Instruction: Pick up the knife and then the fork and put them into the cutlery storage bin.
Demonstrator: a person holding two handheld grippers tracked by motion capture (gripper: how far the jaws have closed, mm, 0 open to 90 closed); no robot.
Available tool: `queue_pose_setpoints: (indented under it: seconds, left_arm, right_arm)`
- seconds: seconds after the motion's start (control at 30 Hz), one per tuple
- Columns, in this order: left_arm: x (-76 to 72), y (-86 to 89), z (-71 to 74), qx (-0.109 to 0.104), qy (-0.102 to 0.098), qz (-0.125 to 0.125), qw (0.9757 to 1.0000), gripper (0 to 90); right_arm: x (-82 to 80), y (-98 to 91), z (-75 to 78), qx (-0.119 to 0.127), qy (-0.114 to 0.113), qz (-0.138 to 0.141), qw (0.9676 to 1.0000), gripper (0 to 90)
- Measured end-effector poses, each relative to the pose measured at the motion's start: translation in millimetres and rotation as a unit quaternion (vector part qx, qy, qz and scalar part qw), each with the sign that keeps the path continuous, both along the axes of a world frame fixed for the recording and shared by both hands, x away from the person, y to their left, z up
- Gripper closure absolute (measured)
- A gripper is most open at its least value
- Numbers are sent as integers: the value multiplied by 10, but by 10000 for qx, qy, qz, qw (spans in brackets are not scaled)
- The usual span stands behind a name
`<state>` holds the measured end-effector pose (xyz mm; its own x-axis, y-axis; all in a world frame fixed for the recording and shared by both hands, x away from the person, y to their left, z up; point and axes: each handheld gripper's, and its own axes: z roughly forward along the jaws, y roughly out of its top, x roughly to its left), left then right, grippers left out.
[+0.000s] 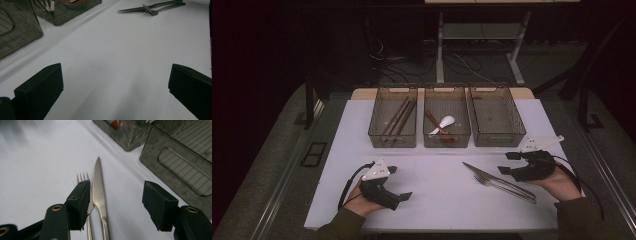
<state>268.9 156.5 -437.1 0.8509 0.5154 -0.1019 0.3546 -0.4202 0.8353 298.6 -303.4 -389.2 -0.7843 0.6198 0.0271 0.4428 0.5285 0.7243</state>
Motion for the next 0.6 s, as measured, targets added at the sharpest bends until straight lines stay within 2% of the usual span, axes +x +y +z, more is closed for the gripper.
queue_pose_setpoints:
  seconds: [0.1,0.27,0.4,0.6]
  left_arm:
    - [-3,-4,-4,8,9,-4,10000,0]
    - [-4,-5,-6,17,13,-14,10000,0]
    - [-1,-14,-14,56,16,-16,10000,0]
    - [-1,-19,-19,74,31,-15,10000,0]
  right_arm:
    - [-26,9,1,-140,83,84,9998,398]
    - [-46,67,-2,-407,418,404,9975,426]
    - [-53,125,-53,-714,673,562,9936,464]
    - [-41,195,-99,-1186,832,738,9867,541]
